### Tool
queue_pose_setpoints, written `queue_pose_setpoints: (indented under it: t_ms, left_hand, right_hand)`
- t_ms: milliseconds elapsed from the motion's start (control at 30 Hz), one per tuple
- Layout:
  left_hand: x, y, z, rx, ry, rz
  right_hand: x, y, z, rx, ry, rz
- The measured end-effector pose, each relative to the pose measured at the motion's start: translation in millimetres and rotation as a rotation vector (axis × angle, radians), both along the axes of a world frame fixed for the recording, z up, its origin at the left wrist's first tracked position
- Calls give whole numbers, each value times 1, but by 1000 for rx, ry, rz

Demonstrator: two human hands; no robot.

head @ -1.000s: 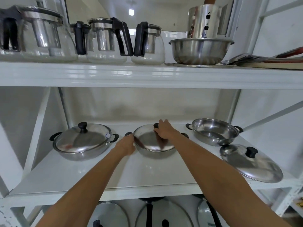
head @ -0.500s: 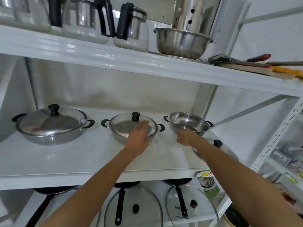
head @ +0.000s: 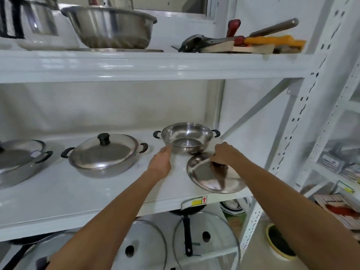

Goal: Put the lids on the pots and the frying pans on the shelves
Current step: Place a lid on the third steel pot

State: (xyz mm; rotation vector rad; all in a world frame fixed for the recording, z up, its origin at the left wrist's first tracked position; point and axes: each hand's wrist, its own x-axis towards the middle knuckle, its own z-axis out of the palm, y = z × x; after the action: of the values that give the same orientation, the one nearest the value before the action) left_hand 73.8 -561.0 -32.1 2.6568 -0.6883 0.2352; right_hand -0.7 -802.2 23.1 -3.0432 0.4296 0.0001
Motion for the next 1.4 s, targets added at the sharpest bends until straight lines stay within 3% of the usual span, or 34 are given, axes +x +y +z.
queue_pose_setpoints:
  t_ms: [300, 467, 667, 867, 1067, 1167, 1400]
  left_hand:
    - [14, -41, 15, 180, -11, -6]
    - [30, -39, 23, 114, 106, -102]
    - [24, -27, 28, 99, 141, -240]
    - [-7, 0, 26, 119, 128, -282]
    - [-4, 39, 32, -43, 67, 49]
    - [5, 47, 23, -68, 151, 146]
    - [2, 26, 25, -241, 363, 65]
  right_hand:
    - [-19, -2, 43, 10, 55, 104]
    - [-26, 4, 92, 119, 84, 62]
    - [-10, 14, 132, 85, -45, 27]
    - [46, 43, 108, 63, -180, 44]
    - [112, 69, 75, 35, -199, 107]
    - [128, 73, 65, 48, -182, 130]
    - [135, 61, 47, 151, -200, 148]
